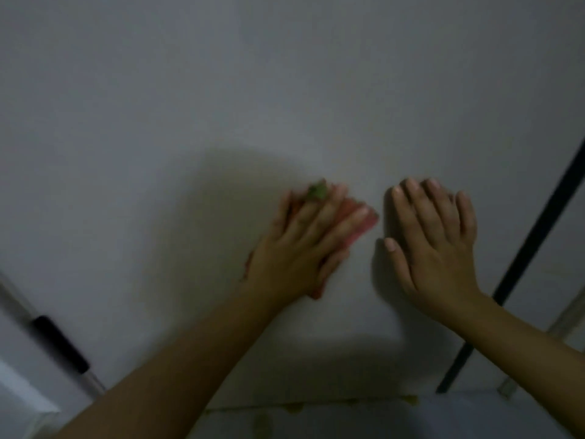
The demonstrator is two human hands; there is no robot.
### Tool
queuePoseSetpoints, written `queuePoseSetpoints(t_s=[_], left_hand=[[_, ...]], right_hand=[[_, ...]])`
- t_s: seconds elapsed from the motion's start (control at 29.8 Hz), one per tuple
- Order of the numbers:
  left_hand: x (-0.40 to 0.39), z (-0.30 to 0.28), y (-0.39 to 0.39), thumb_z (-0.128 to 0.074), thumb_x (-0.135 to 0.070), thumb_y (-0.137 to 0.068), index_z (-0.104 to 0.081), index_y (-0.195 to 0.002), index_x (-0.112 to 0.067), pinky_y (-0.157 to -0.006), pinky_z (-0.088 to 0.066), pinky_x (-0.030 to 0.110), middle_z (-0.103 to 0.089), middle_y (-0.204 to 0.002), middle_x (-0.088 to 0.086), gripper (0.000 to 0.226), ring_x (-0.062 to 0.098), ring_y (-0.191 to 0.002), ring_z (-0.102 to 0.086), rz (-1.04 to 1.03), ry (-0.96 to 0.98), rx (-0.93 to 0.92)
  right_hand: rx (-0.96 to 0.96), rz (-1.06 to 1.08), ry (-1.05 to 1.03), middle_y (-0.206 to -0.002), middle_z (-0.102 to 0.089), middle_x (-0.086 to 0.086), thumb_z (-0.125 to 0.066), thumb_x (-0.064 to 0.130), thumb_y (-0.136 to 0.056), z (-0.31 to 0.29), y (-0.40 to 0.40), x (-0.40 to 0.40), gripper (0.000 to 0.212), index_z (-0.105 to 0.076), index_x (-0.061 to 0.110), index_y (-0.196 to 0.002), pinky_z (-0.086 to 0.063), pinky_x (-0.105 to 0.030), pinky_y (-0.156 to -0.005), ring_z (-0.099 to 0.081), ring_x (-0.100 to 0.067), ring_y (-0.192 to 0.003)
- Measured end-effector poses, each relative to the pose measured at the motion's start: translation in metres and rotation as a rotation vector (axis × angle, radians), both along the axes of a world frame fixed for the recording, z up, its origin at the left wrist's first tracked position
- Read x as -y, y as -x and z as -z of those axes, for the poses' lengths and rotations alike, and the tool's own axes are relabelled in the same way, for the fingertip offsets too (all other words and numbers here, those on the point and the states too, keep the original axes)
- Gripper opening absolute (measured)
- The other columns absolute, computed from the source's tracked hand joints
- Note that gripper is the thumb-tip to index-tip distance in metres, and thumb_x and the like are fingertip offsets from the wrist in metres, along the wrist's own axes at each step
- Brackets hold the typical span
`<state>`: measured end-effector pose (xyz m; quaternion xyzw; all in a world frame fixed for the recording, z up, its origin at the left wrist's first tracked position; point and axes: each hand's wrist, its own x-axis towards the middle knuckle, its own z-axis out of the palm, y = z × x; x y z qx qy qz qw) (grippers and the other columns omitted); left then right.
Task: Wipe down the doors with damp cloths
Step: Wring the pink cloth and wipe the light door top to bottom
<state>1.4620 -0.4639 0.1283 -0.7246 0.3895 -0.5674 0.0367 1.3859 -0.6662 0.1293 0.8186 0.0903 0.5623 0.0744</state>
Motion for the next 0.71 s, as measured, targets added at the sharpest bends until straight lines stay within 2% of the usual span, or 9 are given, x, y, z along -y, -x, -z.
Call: queuePoseSetpoints(t_s=[0.07, 0.13, 0.24, 0.37, 0.44, 0.54, 0.57, 0.64, 0.71], left_hand=[[-0.011, 0.010, 0.003, -0.042, -0.044, -0.097, -0.029, -0.147, -0.028, -0.115, -0.009, 0.049, -0.019, -0.156, 0.004, 0.054, 0.025, -0.143, -0.020, -0.025, -0.129, 0.020], [-0.023, 0.004, 0.004, -0.044, -0.044, -0.096, -0.034, -0.145, -0.030, -0.115, -0.009, 0.047, -0.020, -0.154, 0.002, 0.052, 0.022, -0.140, -0.026, -0.040, -0.116, 0.027], [-0.043, -0.032, -0.004, -0.045, -0.042, -0.093, -0.037, -0.143, -0.028, -0.116, -0.005, 0.047, -0.024, -0.150, 0.005, 0.052, 0.026, -0.138, -0.028, -0.054, 0.157, 0.011], [-0.058, -0.065, -0.017, -0.034, -0.042, -0.097, -0.025, -0.149, -0.021, -0.117, 0.001, 0.050, -0.021, -0.154, 0.013, 0.056, 0.030, -0.144, -0.015, -0.164, 0.452, -0.021], [-0.050, -0.045, -0.011, -0.034, -0.040, -0.097, -0.022, -0.149, -0.021, -0.117, 0.003, 0.049, -0.021, -0.153, 0.013, 0.057, 0.031, -0.144, -0.014, -0.120, 0.356, -0.053], [-0.046, -0.001, 0.001, -0.041, -0.040, -0.095, -0.033, -0.146, -0.024, -0.116, -0.008, 0.046, -0.024, -0.156, 0.007, 0.054, 0.026, -0.142, -0.024, -0.102, -0.017, -0.033], [-0.050, 0.003, 0.001, -0.042, -0.040, -0.094, -0.037, -0.144, -0.024, -0.115, -0.010, 0.046, -0.025, -0.154, 0.006, 0.053, 0.023, -0.140, -0.027, -0.113, -0.076, -0.016], [-0.059, -0.006, -0.003, -0.043, -0.038, -0.093, -0.041, -0.142, -0.023, -0.115, -0.008, 0.044, -0.030, -0.150, 0.007, 0.052, 0.024, -0.137, -0.031, -0.097, -0.034, -0.011], [-0.069, -0.026, -0.008, -0.042, -0.038, -0.093, -0.038, -0.142, -0.021, -0.116, -0.003, 0.044, -0.030, -0.148, 0.010, 0.053, 0.029, -0.136, -0.030, -0.100, 0.183, -0.028]], right_hand=[[0.016, -0.007, -0.015, -0.149, -0.027, -0.010, -0.044, 0.030, -0.095, -0.008, -0.005, -0.011, 0.056, -0.028, 0.011, -0.145, -0.013, -0.048, -0.114, -0.023, -0.030, -0.139], [0.036, -0.001, -0.026, -0.147, -0.029, -0.011, -0.047, 0.031, -0.092, -0.010, -0.007, -0.014, 0.058, -0.031, 0.010, -0.143, -0.014, -0.048, -0.113, -0.025, -0.032, -0.137], [0.027, 0.024, -0.057, -0.150, -0.028, -0.010, -0.045, 0.036, -0.091, -0.006, -0.007, -0.014, 0.061, -0.029, 0.012, -0.145, -0.013, -0.051, -0.113, -0.021, -0.028, -0.141], [0.008, 0.012, -0.074, -0.152, -0.024, -0.009, -0.042, 0.036, -0.093, -0.014, -0.008, -0.025, 0.060, -0.029, 0.010, -0.146, -0.012, -0.053, -0.112, -0.008, -0.020, -0.146], [0.025, -0.014, -0.071, -0.150, -0.026, -0.009, -0.041, 0.035, -0.093, -0.022, -0.008, -0.039, 0.058, -0.032, 0.009, -0.144, -0.010, -0.051, -0.112, -0.013, -0.023, -0.143], [0.034, -0.057, -0.065, -0.147, -0.029, -0.007, -0.040, 0.033, -0.092, -0.030, -0.009, -0.063, 0.056, -0.032, 0.012, -0.142, -0.008, -0.046, -0.114, -0.022, -0.027, -0.138], [0.029, -0.057, -0.060, -0.148, -0.029, -0.007, -0.040, 0.033, -0.092, -0.031, -0.010, -0.067, 0.056, -0.032, 0.012, -0.143, -0.008, -0.047, -0.114, -0.023, -0.027, -0.138], [0.019, -0.043, -0.056, -0.149, -0.028, -0.007, -0.042, 0.033, -0.092, -0.030, -0.012, -0.071, 0.057, -0.033, 0.011, -0.143, -0.011, -0.049, -0.113, -0.024, -0.027, -0.138], [0.021, -0.029, -0.055, -0.149, -0.028, -0.008, -0.044, 0.035, -0.092, -0.029, -0.014, -0.071, 0.058, -0.035, 0.009, -0.143, -0.013, -0.051, -0.112, -0.024, -0.028, -0.138]])
